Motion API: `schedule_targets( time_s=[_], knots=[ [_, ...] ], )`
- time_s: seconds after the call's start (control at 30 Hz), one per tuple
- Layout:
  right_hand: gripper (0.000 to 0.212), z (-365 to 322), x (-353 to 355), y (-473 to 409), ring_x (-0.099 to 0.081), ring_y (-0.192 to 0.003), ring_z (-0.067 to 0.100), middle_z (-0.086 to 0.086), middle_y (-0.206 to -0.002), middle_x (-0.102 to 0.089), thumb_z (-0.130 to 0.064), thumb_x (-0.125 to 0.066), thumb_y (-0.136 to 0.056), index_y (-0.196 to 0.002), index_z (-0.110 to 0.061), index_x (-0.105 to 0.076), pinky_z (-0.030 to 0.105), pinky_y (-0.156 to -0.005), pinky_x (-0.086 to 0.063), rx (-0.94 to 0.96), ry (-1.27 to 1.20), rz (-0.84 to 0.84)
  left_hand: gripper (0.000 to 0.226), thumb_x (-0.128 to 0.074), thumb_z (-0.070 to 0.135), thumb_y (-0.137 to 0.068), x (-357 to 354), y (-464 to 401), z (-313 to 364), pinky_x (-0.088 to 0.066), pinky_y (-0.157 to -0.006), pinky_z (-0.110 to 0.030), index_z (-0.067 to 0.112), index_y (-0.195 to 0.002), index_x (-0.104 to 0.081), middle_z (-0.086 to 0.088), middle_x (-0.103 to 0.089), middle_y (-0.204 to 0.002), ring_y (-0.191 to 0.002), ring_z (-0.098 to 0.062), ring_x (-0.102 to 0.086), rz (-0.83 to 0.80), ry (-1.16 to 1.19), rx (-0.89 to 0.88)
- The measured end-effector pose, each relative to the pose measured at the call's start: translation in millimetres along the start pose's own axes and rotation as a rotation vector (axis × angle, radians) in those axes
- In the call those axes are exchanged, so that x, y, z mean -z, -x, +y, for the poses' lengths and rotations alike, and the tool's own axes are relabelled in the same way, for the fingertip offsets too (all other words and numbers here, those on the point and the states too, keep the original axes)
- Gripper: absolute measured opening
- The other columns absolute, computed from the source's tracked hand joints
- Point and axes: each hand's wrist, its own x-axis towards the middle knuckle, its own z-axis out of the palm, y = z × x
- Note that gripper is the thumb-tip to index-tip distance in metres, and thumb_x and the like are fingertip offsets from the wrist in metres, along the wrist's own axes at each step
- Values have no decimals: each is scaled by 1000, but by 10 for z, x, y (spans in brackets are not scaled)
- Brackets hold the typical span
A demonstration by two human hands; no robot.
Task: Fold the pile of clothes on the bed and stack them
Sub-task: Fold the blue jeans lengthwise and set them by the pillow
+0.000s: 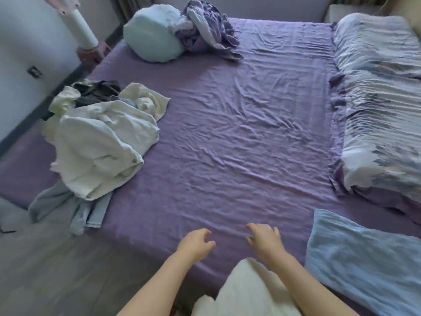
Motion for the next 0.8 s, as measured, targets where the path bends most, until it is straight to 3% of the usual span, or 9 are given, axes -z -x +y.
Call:
schedule_targets(
  time_s=[0.17, 0.5, 0.8],
  knots=[
    [33, -1130, -20, 66, -43, -126, 18, -3, -127, -55, -35, -42, -95, -127, -26, -49, 39, -103, -27, 118, 80, 59, 46, -55, 43, -90, 423, 481, -1005, -42, -99, -28, 24, -133, -53, 2, -59, -128, -117, -16, -55, 134, 150, 75],
    [38, -3116, -451, 276, -42, -128, 22, -2, -135, -51, -39, -42, -96, -133, -30, -47, 39, -108, -26, 282, 152, 65, 40, -58, 43, -90, 1070, 1286, -2949, -45, -94, -26, 23, -126, -59, 2, -63, -120, -111, -15, -58, 335, 294, 177],
    [39, -3992, -445, 179, -41, -129, 22, -2, -136, -51, -40, -42, -96, -133, -30, -48, 35, -107, -27, 392, 260, 31, 39, -58, 44, -89, 1258, 1408, -3666, -45, -94, -25, 24, -123, -61, 3, -64, -119, -111, -15, -59, 392, 401, 266]
  ],
)
